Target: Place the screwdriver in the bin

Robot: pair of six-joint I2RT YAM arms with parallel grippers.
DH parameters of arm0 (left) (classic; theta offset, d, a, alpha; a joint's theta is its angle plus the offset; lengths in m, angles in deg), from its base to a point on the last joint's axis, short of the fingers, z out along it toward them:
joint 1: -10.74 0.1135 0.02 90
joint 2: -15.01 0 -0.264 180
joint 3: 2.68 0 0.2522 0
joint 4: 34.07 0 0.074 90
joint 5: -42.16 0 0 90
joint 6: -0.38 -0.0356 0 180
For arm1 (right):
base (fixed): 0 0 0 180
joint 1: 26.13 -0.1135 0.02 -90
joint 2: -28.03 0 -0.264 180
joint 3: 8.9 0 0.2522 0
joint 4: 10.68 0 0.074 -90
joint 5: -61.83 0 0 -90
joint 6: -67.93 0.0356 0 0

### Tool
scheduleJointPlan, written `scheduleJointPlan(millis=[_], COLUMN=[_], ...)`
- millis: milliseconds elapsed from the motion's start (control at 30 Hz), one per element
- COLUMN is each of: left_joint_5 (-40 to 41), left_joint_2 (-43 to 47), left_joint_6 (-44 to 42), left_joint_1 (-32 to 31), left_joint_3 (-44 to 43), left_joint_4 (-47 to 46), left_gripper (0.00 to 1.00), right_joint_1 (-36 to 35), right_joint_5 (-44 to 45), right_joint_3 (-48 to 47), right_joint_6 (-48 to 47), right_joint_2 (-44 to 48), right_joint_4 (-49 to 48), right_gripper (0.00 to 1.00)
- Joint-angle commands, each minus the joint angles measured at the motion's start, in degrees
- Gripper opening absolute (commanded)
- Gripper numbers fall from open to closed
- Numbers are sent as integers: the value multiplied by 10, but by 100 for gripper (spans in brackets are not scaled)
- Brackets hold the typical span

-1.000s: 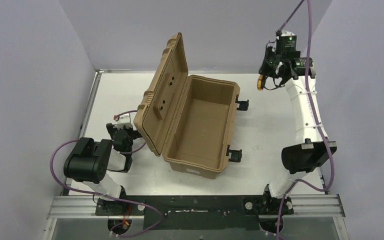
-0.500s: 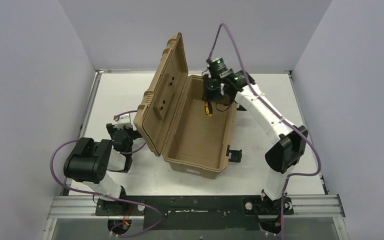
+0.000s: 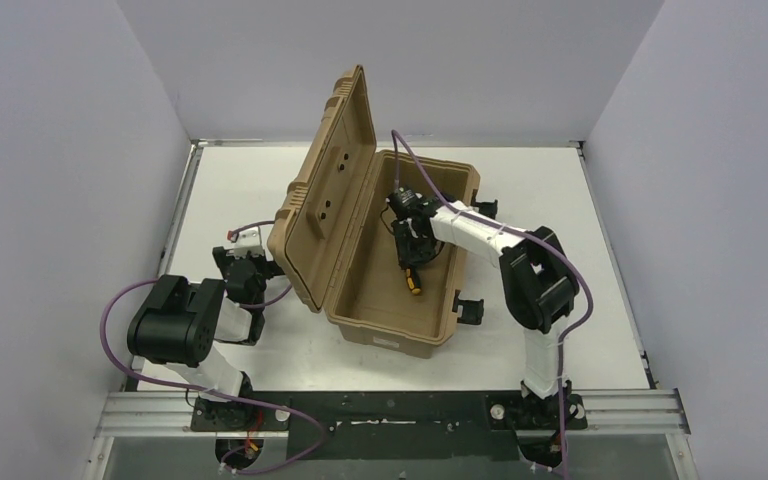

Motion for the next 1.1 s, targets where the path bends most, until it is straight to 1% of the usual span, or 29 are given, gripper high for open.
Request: scheduleJointPlan(millis=[0,200,233,267,300,400,500,667,800,900,1067], left_joint_5=[-2,-2,-2,-2,-2,-2,-2,-2,-2,-2,-2], left_joint_2=[4,4,4,3,3,3,2,2,2,2,2], left_joint_6=[1,0,1,0,0,0,-1,-1,-1,-2,-1], left_joint_1=[0,0,1,0,1,1,1,1,1,2,1], left_joint_3=[-14,-14,-14,-14,-14,-14,-14,-14,-14,-14,-14], left_joint_4=[-21,-22,-22,-22,-22,-22,-23,-23,-24,-23,-23], left_gripper=[97,97,97,97,97,97,97,97,97,97,97], right_joint_1=[4,12,14,15,15,18,23,32,38,54,87], right_joint_5=[23,42,44,45,47,43,41,53,70,70,62], right_joint_3=[9,14,14,14,13,3,-21,-83,-134,-145,-129], right_joint_6=[14,28,29,30,31,30,28,11,-12,-29,-84], right_joint_2=[-11,-18,-17,-15,-13,-7,3,32,59,90,166], right_joint_4=[-54,-67,-68,-69,-69,-64,-49,-20,-3,-10,-69], right_gripper=[0,11,16,25,31,46,52,55,66,75,97])
